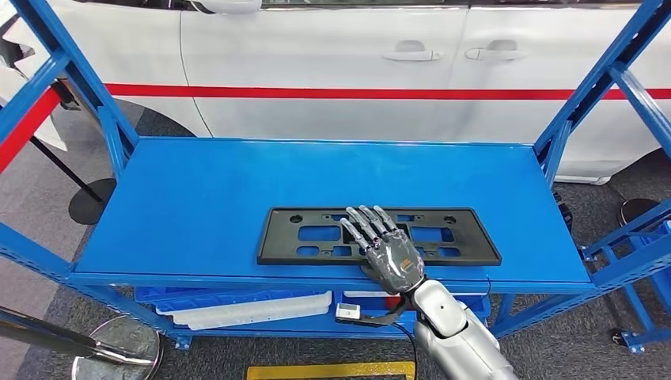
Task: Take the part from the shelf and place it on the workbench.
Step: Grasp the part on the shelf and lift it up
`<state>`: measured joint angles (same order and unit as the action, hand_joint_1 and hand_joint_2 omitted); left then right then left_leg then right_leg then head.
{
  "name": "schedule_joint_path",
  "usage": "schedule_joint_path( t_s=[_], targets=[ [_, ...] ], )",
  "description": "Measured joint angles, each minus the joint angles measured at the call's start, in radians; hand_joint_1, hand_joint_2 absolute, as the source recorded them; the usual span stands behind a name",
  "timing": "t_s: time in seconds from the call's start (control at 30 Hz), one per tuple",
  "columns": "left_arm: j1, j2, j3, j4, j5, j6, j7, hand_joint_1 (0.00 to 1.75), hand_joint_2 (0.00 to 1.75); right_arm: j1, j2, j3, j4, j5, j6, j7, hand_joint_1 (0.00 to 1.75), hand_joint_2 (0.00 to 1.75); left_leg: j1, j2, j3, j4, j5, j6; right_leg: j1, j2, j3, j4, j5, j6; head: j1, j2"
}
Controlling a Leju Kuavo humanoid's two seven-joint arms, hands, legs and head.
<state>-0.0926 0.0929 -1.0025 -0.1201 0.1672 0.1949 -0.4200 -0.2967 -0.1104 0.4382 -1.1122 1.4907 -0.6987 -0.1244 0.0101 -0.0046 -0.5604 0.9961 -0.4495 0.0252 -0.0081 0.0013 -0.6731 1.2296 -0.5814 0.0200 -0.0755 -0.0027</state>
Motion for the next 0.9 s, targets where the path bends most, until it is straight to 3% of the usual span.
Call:
schedule_joint_path(
  t_s=[0.03, 0.07, 0.1, 0.17, 0.2, 0.27, 0.37, 0.43, 0.5, 0.53, 0.57, 0.6, 0.67, 0.73, 0.83, 0.9],
  targets=[
    [0.000, 0.000, 0.000, 0.000, 0.000, 0.001, -0.003, 0.00, 0.00, -0.011, 0.000, 0.013, 0.017, 0.027, 0.000, 0.036, 1.75, 1.75, 0.000, 0.000, 0.000, 0.000, 0.000, 0.000, -0.002, 0.000, -0.023, 0.049, -0.013, 0.003, 0.000, 0.000],
    [0.000, 0.000, 0.000, 0.000, 0.001, 0.003, -0.006, 0.00, 0.00, -0.028, 0.003, 0.035, 0.038, 0.049, 0.003, 0.086, 1.75, 1.75, 0.000, -0.001, 0.000, 0.001, 0.000, 0.000, -0.004, 0.000, -0.031, 0.065, -0.006, 0.005, 0.000, 0.000],
    [0.000, 0.000, 0.000, 0.000, 0.001, 0.005, -0.010, 0.00, 0.00, -0.054, 0.008, 0.071, 0.066, 0.065, 0.008, 0.151, 1.75, 1.75, 0.000, 0.000, 0.001, 0.002, -0.001, -0.002, -0.006, -0.001, -0.021, 0.041, 0.019, 0.005, 0.000, 0.000],
    [-0.005, 0.000, 0.000, 0.000, 0.000, 0.010, -0.015, 0.00, 0.00, -0.120, 0.025, 0.166, 0.132, 0.076, 0.020, 0.266, 1.75, 1.75, 0.000, 0.001, 0.002, 0.006, -0.004, -0.007, -0.008, -0.001, 0.040, -0.089, 0.088, 0.001, 0.000, 0.000],
    [-0.008, 0.000, 0.000, 0.000, 0.000, 0.012, -0.016, 0.00, 0.00, -0.148, 0.034, 0.211, 0.164, 0.078, 0.024, 0.298, 1.75, 1.75, -0.002, 0.002, 0.001, 0.010, -0.006, -0.011, -0.007, -0.001, 0.067, -0.149, 0.109, -0.003, 0.000, 0.000],
    [-0.011, 0.000, 0.000, 0.000, 0.000, 0.013, -0.019, 0.00, 0.00, -0.182, 0.052, 0.269, 0.215, 0.081, 0.023, 0.310, 1.75, 1.75, -0.005, 0.002, -0.003, 0.013, -0.006, -0.022, -0.005, -0.001, 0.089, -0.202, 0.116, -0.011, 0.000, 0.000],
    [-0.007, 0.000, 0.000, 0.000, -0.001, 0.012, -0.026, 0.00, 0.00, -0.208, 0.072, 0.302, 0.261, 0.083, 0.013, 0.301, 1.75, 1.75, -0.003, 0.001, -0.008, 0.019, -0.013, -0.039, -0.006, -0.003, 0.091, -0.211, 0.120, -0.029, 0.000, 0.000],
    [-0.006, 0.001, 0.000, 0.000, -0.002, 0.011, -0.031, 0.00, 0.00, -0.226, 0.078, 0.311, 0.279, 0.083, 0.007, 0.297, 1.75, 1.75, 0.000, 0.001, -0.036, 0.085, -0.056, -0.048, -0.008, -0.007, 0.094, -0.217, 0.124, -0.040, 0.000, 0.000],
    [-0.005, 0.001, 0.000, 0.000, -0.002, 0.011, -0.032, 0.00, 0.00, -0.234, 0.082, 0.317, 0.295, 0.082, 0.006, 0.297, 1.75, 1.75, 0.002, 0.001, -0.095, 0.219, -0.119, -0.053, -0.007, -0.009, 0.094, -0.217, 0.123, -0.045, 0.000, 0.000],
    [-0.003, 0.001, 0.000, 0.000, -0.002, 0.011, -0.032, 0.00, 0.00, -0.235, 0.083, 0.320, 0.302, 0.082, 0.006, 0.297, 1.75, 1.75, 0.002, 0.001, -0.122, 0.277, -0.137, -0.055, -0.006, -0.009, 0.095, -0.217, 0.123, -0.046, 0.000, 0.000],
    [-0.002, 0.001, 0.000, 0.000, -0.002, 0.011, -0.032, 0.00, 0.00, -0.235, 0.084, 0.323, 0.308, 0.082, 0.006, 0.297, 1.75, 1.75, 0.002, 0.001, -0.135, 0.303, -0.137, -0.056, -0.005, -0.008, 0.095, -0.217, 0.122, -0.046, 0.000, 0.000],
    [0.000, 0.001, 0.000, 0.000, -0.002, 0.011, -0.032, 0.00, 0.00, -0.237, 0.085, 0.325, 0.312, 0.082, 0.006, 0.297, 1.75, 1.75, 0.003, 0.001, -0.130, 0.290, -0.118, -0.057, -0.005, -0.007, 0.096, -0.216, 0.122, -0.046, 0.000, 0.000],
    [0.000, 0.002, 0.000, 0.000, -0.002, 0.011, -0.032, 0.00, 0.00, -0.242, 0.088, 0.328, 0.320, 0.082, 0.007, 0.297, 1.75, 1.75, 0.005, 0.001, -0.074, 0.168, -0.047, -0.054, -0.006, -0.005, 0.099, -0.214, 0.120, -0.043, 0.000, 0.000],
    [-0.002, 0.004, 0.000, 0.000, -0.002, 0.009, -0.034, 0.00, 0.00, -0.248, 0.089, 0.329, 0.325, 0.082, 0.007, 0.296, 1.75, 1.75, 0.003, 0.000, -0.023, 0.054, -0.009, -0.047, -0.002, -0.002, 0.096, -0.209, 0.117, -0.034, 0.000, 0.000],
    [-0.002, 0.004, 0.000, 0.000, -0.002, 0.000, -0.042, 0.00, 0.00, -0.251, 0.090, 0.329, 0.330, 0.082, 0.010, 0.288, 1.75, 1.75, 0.001, -0.002, -0.012, 0.023, -0.009, -0.031, 0.002, 0.001, 0.092, -0.209, 0.120, -0.019, 0.000, 0.000],
    [-0.002, 0.004, 0.000, 0.000, -0.002, -0.004, -0.046, 0.00, 0.00, -0.252, 0.090, 0.329, 0.331, 0.082, 0.015, 0.284, 1.75, 1.75, 0.004, -0.001, -0.009, 0.016, -0.003, -0.017, 0.000, 0.001, 0.088, -0.195, 0.106, -0.008, 0.000, 0.000]
  ],
)
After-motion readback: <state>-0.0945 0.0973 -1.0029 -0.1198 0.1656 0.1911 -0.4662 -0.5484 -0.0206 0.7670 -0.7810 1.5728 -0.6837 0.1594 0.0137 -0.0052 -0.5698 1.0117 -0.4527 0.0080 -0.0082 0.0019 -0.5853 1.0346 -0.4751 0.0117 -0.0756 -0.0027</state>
